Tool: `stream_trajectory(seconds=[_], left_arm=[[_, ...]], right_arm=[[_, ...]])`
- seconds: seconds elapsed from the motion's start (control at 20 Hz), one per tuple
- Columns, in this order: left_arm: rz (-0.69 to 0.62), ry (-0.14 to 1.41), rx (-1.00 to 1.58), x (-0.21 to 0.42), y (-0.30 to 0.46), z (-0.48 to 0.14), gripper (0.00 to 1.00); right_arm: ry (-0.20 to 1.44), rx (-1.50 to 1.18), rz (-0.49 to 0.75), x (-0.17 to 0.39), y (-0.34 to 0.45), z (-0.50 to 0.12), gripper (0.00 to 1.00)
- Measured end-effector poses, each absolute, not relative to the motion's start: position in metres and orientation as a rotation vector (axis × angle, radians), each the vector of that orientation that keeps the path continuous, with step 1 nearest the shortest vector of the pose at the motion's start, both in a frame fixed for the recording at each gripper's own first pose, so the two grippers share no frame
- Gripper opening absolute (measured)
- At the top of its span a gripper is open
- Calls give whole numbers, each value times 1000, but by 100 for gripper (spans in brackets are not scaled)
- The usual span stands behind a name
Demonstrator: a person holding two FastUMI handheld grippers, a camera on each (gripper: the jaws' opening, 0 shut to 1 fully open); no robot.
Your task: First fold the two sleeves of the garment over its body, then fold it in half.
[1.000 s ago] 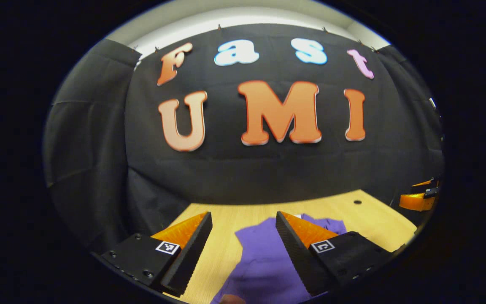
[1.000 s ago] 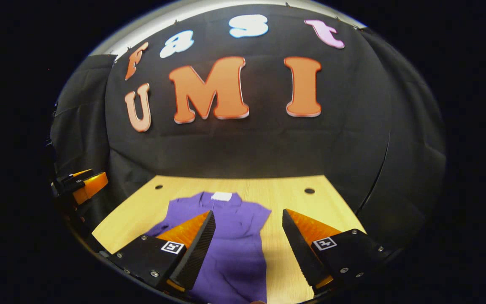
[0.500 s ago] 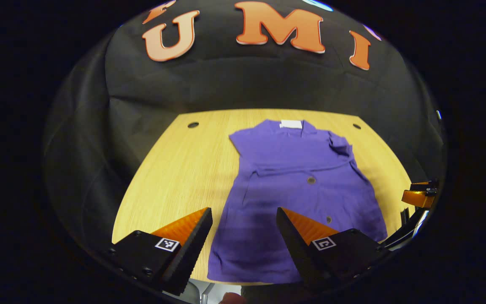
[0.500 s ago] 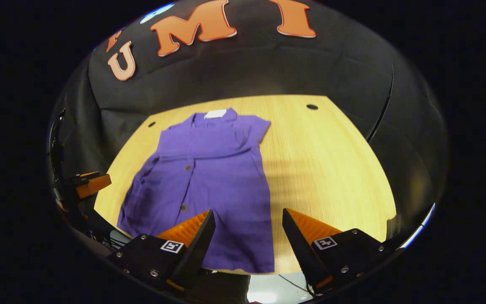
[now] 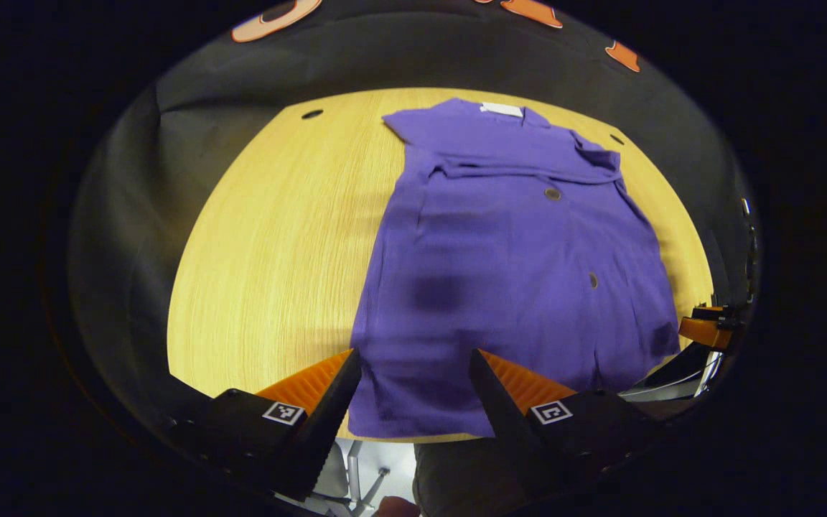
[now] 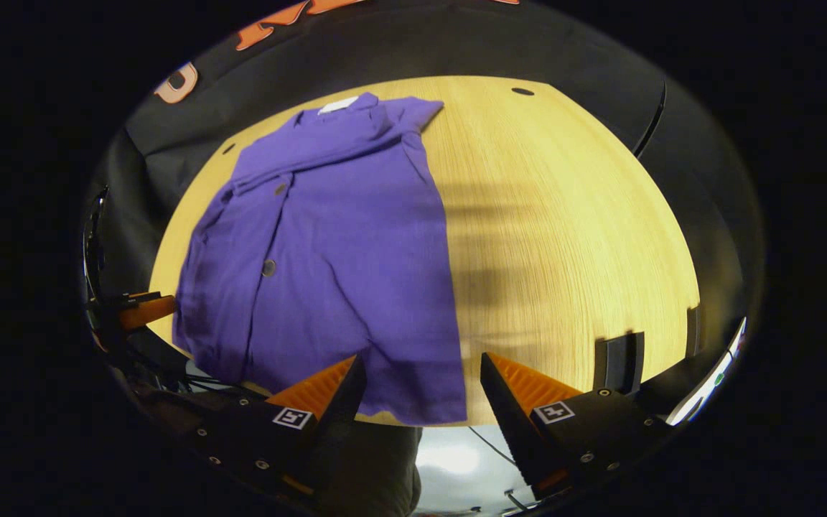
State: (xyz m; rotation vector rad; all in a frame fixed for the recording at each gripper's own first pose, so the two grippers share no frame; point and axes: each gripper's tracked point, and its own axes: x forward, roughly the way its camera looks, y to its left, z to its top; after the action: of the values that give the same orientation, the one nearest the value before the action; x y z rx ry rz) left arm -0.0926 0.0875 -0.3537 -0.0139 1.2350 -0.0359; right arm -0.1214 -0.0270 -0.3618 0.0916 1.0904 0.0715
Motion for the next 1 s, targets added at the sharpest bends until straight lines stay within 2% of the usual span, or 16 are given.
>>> stream_trajectory(seconds=[0.25,0.55,0.6,0.65,0.7,0.75,0.85,0.9,0.95,1.0], left_arm=[[-35,1355,5,-116,102,-385,99],[-45,1443,-14,-126,107,-393,100],[-36,1445,-24,-124,109,-393,100],[-35,1460,-59,-123,109,-396,100],[-32,1457,-80,-117,108,-394,100],[-46,1463,-80,-112,108,-397,100],[-80,1481,-33,-100,105,-398,100],[-96,1487,-16,-92,101,-397,99],[-110,1487,-21,-83,93,-398,98],[-117,1496,-35,-74,84,-398,81]], right_arm=[[1186,95,64,-137,-25,-384,96],[1255,43,63,-150,-24,-392,96],[1264,46,65,-151,-22,-393,83],[1271,40,67,-152,-22,-394,92],[1278,35,71,-154,-19,-394,88],[1286,24,73,-155,-18,-395,75],[1293,4,88,-156,-12,-398,67],[1298,14,94,-157,-7,-396,68],[1307,31,93,-156,-2,-396,60],[1319,59,89,-158,3,-396,42]])
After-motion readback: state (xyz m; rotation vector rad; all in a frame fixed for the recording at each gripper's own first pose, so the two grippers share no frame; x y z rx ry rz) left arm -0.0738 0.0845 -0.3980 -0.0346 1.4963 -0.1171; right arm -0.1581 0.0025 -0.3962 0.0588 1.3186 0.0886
